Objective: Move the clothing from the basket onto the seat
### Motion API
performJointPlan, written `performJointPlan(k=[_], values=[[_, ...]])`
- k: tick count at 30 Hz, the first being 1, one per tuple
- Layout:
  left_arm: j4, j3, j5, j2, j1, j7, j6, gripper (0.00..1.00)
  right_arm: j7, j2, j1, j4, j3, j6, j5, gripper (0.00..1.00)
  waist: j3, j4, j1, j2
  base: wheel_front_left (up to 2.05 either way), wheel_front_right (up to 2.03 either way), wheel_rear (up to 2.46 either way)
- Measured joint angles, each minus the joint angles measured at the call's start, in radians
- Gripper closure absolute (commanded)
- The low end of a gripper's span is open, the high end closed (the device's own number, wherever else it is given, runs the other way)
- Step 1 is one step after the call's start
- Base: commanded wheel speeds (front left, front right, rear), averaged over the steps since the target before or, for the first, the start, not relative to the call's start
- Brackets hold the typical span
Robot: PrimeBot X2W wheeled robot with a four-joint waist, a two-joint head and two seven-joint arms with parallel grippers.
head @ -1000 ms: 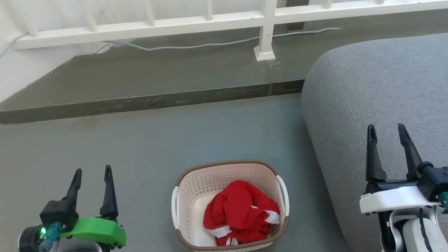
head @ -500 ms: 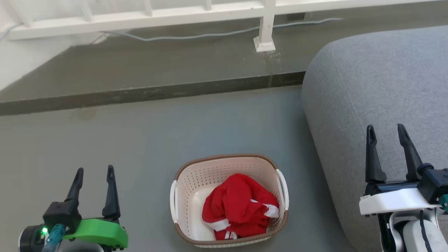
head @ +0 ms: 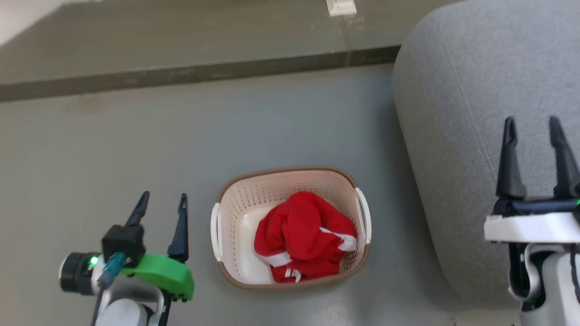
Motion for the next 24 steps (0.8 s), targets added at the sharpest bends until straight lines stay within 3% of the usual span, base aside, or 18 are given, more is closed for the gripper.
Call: performJointPlan(k=[24], values=[[0.373,-0.142,0.092,-0.097,-0.388,0.142,-0.062,0.0,0.0,-0.005,-0.323,-0.067,-0.013,-0.007,0.019,0.0,0.336,-0.04,0.0002,0.0,0.0,0.0,0.0]])
